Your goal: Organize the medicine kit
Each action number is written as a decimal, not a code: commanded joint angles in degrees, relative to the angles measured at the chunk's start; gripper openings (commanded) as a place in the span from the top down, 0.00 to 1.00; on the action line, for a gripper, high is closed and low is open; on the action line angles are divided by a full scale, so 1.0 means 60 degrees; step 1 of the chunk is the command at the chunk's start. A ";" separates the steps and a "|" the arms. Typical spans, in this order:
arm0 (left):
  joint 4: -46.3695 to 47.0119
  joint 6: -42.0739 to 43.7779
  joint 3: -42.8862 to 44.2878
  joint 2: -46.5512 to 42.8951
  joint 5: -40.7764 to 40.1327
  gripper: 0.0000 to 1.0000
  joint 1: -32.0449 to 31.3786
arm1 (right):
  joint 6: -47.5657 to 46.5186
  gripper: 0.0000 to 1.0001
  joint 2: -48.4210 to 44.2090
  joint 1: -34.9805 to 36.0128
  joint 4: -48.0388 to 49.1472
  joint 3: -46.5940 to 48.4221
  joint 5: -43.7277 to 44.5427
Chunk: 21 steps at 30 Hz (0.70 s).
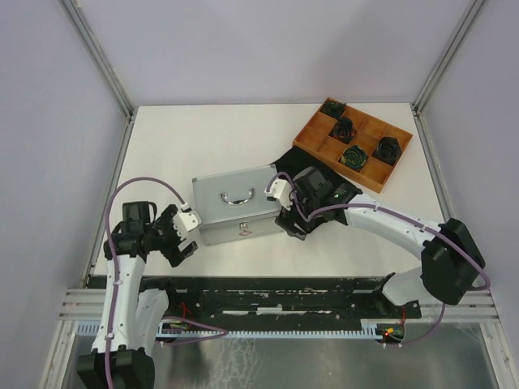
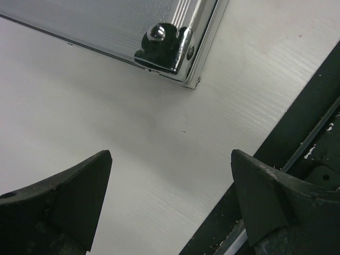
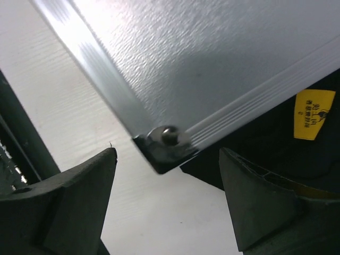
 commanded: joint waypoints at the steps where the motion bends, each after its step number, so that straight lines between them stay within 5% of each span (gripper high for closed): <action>1: 0.1134 0.0282 -0.0180 0.0371 0.0072 0.00 -0.0033 | 0.0246 0.14 0.0303 0.0087 0.1050 0.0881 0.0847; 9: 0.2401 -0.0837 -0.0202 0.1235 0.0340 0.03 -0.0566 | 0.0495 0.19 0.1341 0.0070 0.1240 0.2110 0.1452; 21: 0.4187 -0.2675 -0.0402 0.1968 -0.0516 0.08 -0.2893 | 0.0438 0.22 0.3416 -0.0986 0.0929 0.4903 0.2018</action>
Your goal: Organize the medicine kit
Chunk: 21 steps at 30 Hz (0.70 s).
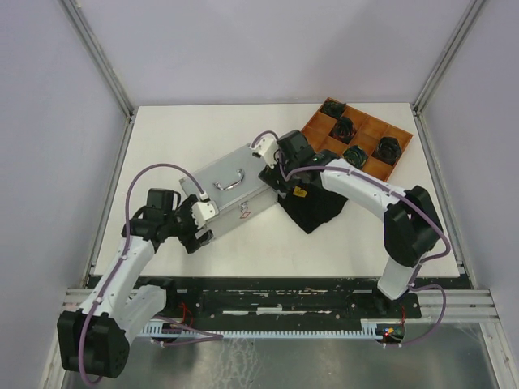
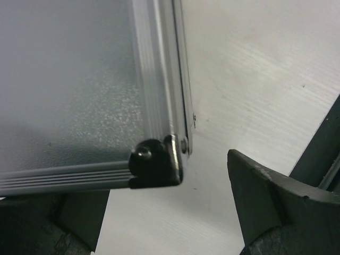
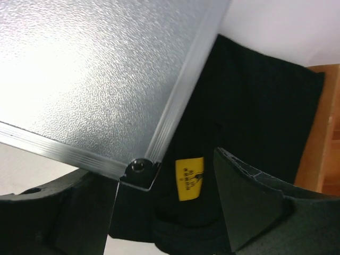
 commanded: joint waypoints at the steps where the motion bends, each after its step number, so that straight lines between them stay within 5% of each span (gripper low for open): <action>1: 0.1034 -0.1113 -0.0002 -0.0061 -0.0152 0.09 -0.0725 | 0.0165 0.22 0.0463 -0.0434 0.0478 0.1346 0.0295; 6: 0.0589 -0.1249 0.0152 -0.0462 -0.0226 0.10 -0.1081 | 0.0518 0.21 0.0412 -0.0729 0.0104 0.1643 -0.0258; 12: -0.1200 -0.0639 0.1117 -0.1222 -0.1309 0.08 -0.1107 | 0.0967 0.19 -0.1068 -0.0889 0.0077 0.0041 -0.1729; 17: -0.2361 -0.0685 0.2586 -0.1074 -0.1708 0.07 -0.1106 | 0.2641 0.18 -0.1973 -0.0814 0.1931 -0.1858 -0.4123; 21: -0.1469 -0.1702 0.3248 -0.0885 -0.1476 0.07 -0.1107 | 0.4557 0.20 -0.1750 -0.0621 0.3805 -0.2589 -0.5283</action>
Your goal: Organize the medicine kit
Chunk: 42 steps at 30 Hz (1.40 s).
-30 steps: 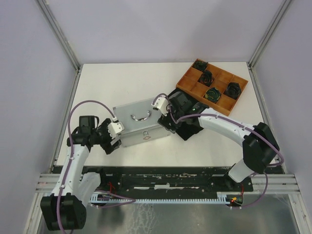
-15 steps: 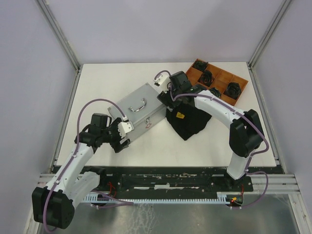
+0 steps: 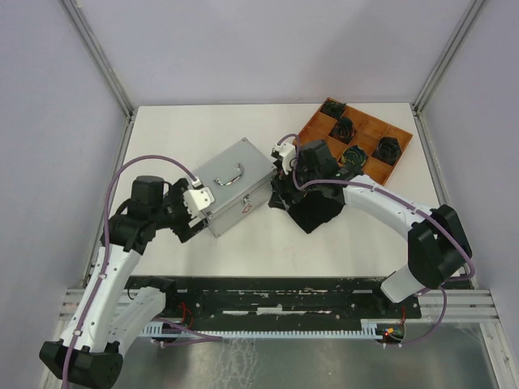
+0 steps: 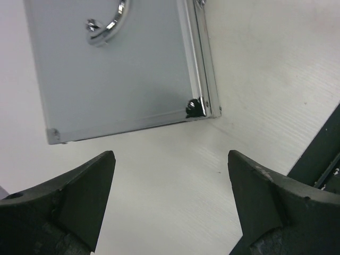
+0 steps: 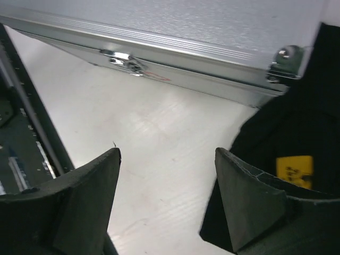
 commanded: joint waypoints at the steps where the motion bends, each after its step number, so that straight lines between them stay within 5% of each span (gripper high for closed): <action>1: 0.0803 -0.1165 0.0779 0.0260 0.0031 0.07 -0.0045 | 0.2567 0.21 0.0152 0.0260 0.2999 -0.0689 -0.1937; 10: 0.3530 -0.3061 0.0903 0.2046 -0.0760 0.09 -0.0042 | 0.5069 0.21 0.0806 0.0525 0.9102 -0.2690 -0.1783; 32: 0.4810 -0.3653 -0.0135 0.2288 -0.1014 0.11 -0.0043 | 0.5412 0.22 0.2988 0.0923 1.2845 -0.3281 -0.2067; 42: 0.4821 -0.3647 -0.0161 0.2264 -0.0989 0.11 -0.0036 | 0.5775 0.25 0.3006 0.0966 1.3362 -0.3255 -0.2643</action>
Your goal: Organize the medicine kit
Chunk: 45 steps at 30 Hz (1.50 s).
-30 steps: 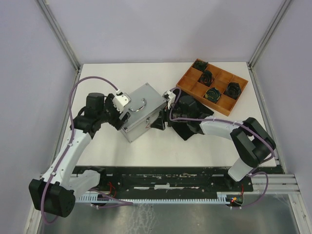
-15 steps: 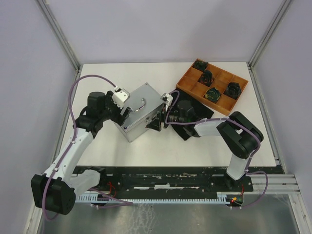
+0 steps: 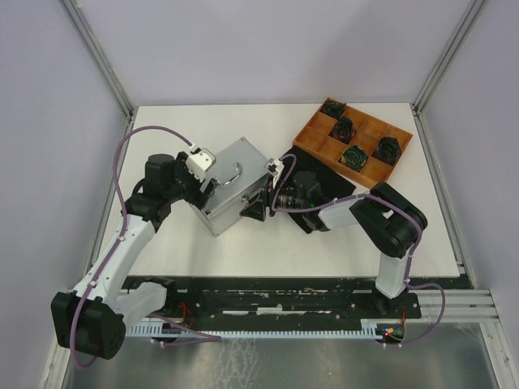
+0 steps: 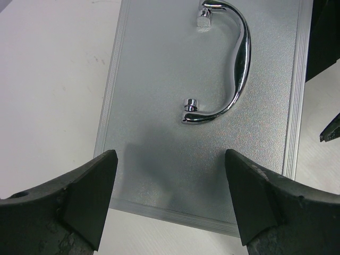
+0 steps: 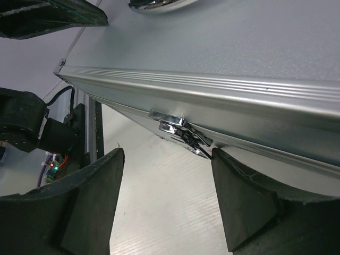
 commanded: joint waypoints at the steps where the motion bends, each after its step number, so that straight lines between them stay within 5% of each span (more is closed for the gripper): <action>1: 0.0110 -0.0251 -0.0142 -0.0090 -0.0037 0.11 -0.0021 | 0.0288 0.26 -0.0185 0.0047 0.1275 0.0082 -0.0618; 19: 0.0228 -0.0228 -0.0233 -0.0165 -0.0215 0.12 -0.0026 | 0.0593 0.34 -0.1203 0.0045 -0.0113 0.0058 -0.1372; 45: 0.0235 -0.0206 -0.0282 -0.0326 -0.0172 0.13 -0.0021 | 0.1552 0.34 -0.1092 0.0299 -0.0120 0.0638 0.0020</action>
